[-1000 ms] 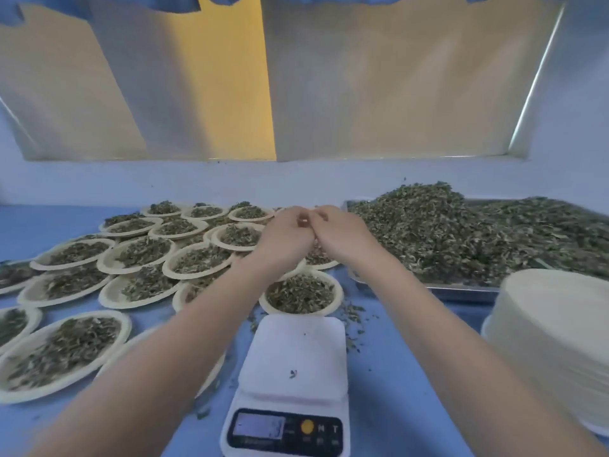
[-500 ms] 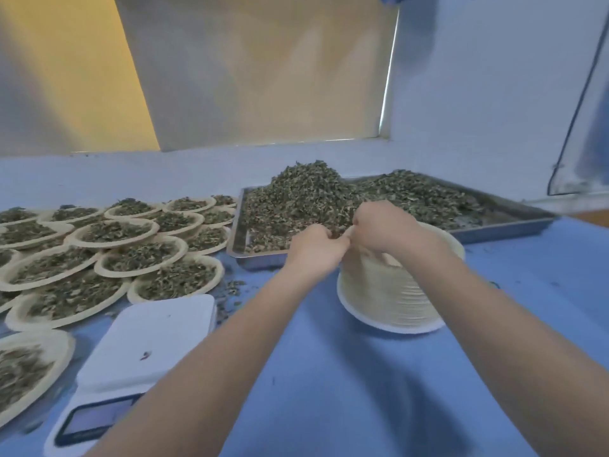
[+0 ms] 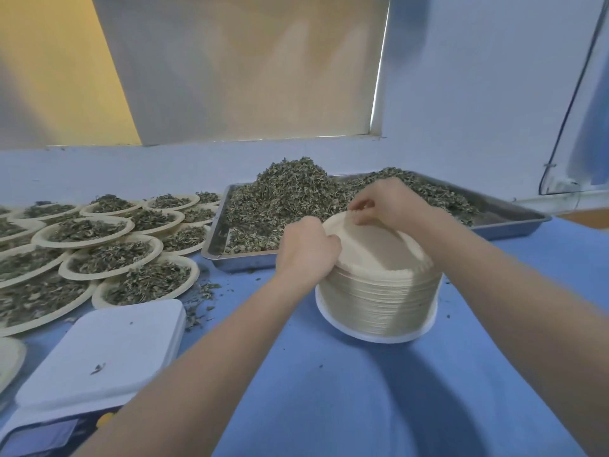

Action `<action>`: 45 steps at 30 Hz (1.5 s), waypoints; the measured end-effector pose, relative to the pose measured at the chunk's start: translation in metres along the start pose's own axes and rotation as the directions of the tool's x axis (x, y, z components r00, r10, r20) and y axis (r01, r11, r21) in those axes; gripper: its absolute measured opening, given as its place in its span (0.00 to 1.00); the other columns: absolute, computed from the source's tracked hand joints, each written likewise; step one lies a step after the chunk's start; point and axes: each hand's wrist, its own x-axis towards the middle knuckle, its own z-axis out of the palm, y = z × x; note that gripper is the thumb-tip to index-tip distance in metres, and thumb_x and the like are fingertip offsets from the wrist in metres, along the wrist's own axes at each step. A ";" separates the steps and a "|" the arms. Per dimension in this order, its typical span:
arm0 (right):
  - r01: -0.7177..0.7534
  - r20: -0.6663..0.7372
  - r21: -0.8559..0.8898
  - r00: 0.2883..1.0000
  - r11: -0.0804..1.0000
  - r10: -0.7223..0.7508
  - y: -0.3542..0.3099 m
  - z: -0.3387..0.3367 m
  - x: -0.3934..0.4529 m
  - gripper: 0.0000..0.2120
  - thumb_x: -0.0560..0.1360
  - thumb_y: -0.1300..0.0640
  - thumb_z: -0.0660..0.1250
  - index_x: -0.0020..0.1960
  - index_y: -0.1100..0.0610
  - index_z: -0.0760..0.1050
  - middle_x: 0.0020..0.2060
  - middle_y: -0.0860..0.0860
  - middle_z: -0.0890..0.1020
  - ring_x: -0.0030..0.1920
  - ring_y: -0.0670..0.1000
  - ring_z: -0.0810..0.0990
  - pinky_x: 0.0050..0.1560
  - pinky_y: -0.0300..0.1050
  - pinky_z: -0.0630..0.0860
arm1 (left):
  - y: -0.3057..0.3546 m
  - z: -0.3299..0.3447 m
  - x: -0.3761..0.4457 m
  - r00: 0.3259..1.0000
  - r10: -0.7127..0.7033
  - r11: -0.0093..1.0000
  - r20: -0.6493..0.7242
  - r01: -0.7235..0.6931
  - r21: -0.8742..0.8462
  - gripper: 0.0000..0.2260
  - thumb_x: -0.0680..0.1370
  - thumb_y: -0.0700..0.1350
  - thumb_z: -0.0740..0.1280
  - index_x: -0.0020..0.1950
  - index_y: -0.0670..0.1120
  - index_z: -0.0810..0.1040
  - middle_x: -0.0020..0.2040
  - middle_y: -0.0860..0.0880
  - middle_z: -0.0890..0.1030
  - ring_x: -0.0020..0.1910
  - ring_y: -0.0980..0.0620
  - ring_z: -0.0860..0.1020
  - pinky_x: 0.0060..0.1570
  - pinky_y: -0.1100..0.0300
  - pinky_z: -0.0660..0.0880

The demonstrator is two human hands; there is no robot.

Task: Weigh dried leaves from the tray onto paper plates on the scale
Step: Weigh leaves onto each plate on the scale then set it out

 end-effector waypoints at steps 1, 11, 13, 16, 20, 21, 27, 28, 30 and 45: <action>0.010 -0.019 0.019 1.000 1.000 -0.010 0.001 -0.002 0.003 0.11 0.73 0.56 0.71 0.55 0.56 0.82 0.51 0.52 0.83 0.48 0.47 0.76 0.50 0.36 0.67 | 0.001 -0.002 0.001 1.000 0.020 1.000 -0.023 -0.020 0.003 0.11 0.73 0.39 0.61 0.31 0.42 0.64 0.31 0.40 0.73 0.32 0.39 0.73 0.27 0.58 0.66; -0.033 -0.017 0.208 0.999 0.978 0.038 0.005 -0.010 0.022 0.07 0.73 0.51 0.72 0.50 0.45 0.79 0.46 0.49 0.77 0.49 0.48 0.74 0.50 0.41 0.65 | -0.003 -0.024 0.013 0.999 0.013 0.997 -0.038 -0.016 -0.078 0.06 0.74 0.39 0.59 0.39 0.41 0.73 0.31 0.48 0.68 0.31 0.49 0.65 0.27 0.58 0.59; -0.028 0.041 0.129 0.999 0.991 0.023 0.009 -0.010 0.024 0.06 0.74 0.51 0.71 0.51 0.45 0.78 0.51 0.51 0.78 0.52 0.51 0.75 0.51 0.44 0.67 | -0.002 -0.021 0.013 1.000 0.016 0.996 0.011 -0.015 -0.083 0.06 0.74 0.40 0.60 0.40 0.42 0.73 0.32 0.48 0.70 0.34 0.47 0.67 0.28 0.58 0.60; -0.010 0.084 0.021 0.996 1.000 0.008 0.013 -0.010 0.026 0.07 0.76 0.50 0.68 0.54 0.46 0.77 0.51 0.49 0.78 0.53 0.50 0.74 0.52 0.44 0.66 | 0.001 -0.018 0.013 0.999 0.026 0.997 0.026 -0.024 -0.069 0.06 0.75 0.42 0.60 0.37 0.44 0.70 0.32 0.49 0.70 0.34 0.48 0.68 0.28 0.57 0.60; 0.004 0.013 0.107 1.000 0.994 -0.006 0.006 -0.011 0.031 0.08 0.76 0.49 0.68 0.55 0.46 0.78 0.47 0.49 0.78 0.51 0.51 0.74 0.49 0.42 0.65 | 0.001 -0.027 0.015 0.999 0.042 0.999 -0.023 -0.043 -0.020 0.06 0.75 0.40 0.60 0.43 0.41 0.76 0.37 0.45 0.76 0.38 0.46 0.71 0.32 0.56 0.63; 0.007 -0.006 0.135 1.000 0.991 -0.007 0.001 -0.011 0.035 0.09 0.76 0.49 0.68 0.55 0.46 0.78 0.49 0.50 0.78 0.52 0.51 0.74 0.51 0.42 0.66 | -0.002 -0.033 0.016 0.999 0.030 0.999 -0.035 -0.031 -0.035 0.08 0.75 0.40 0.59 0.47 0.40 0.78 0.39 0.45 0.77 0.38 0.46 0.72 0.33 0.57 0.64; 0.082 -0.015 0.092 0.997 0.992 -0.081 -0.038 -0.004 0.058 0.09 0.76 0.50 0.67 0.56 0.48 0.79 0.50 0.50 0.78 0.52 0.50 0.73 0.52 0.42 0.66 | -0.021 -0.063 0.017 0.996 -0.084 0.994 -0.041 0.080 -0.081 0.06 0.73 0.36 0.58 0.43 0.41 0.74 0.32 0.48 0.68 0.29 0.50 0.64 0.27 0.59 0.58; 0.089 -0.016 0.100 0.996 0.991 -0.088 -0.043 -0.002 0.061 0.09 0.76 0.50 0.67 0.56 0.48 0.79 0.49 0.49 0.77 0.51 0.50 0.73 0.51 0.42 0.66 | -0.024 -0.067 0.017 0.994 -0.097 0.992 -0.041 0.094 -0.080 0.06 0.74 0.36 0.58 0.43 0.41 0.74 0.33 0.48 0.68 0.29 0.50 0.64 0.27 0.59 0.58; 0.109 -0.007 0.109 0.994 0.988 -0.109 -0.056 0.001 0.066 0.10 0.76 0.50 0.68 0.56 0.49 0.79 0.44 0.46 0.76 0.50 0.48 0.73 0.50 0.41 0.65 | -0.031 -0.078 0.015 0.992 -0.119 0.990 -0.048 0.115 -0.076 0.06 0.74 0.36 0.57 0.43 0.42 0.73 0.35 0.46 0.70 0.29 0.49 0.63 0.28 0.60 0.59; 0.329 0.281 0.198 0.884 0.924 -0.374 -0.243 0.126 0.071 0.13 0.78 0.52 0.64 0.62 0.53 0.76 0.64 0.51 0.76 0.64 0.54 0.73 0.64 0.47 0.68 | -0.182 -0.202 -0.061 0.917 -0.389 0.916 -0.090 0.396 0.067 0.13 0.75 0.33 0.58 0.48 0.45 0.80 0.43 0.42 0.79 0.40 0.47 0.74 0.41 0.59 0.68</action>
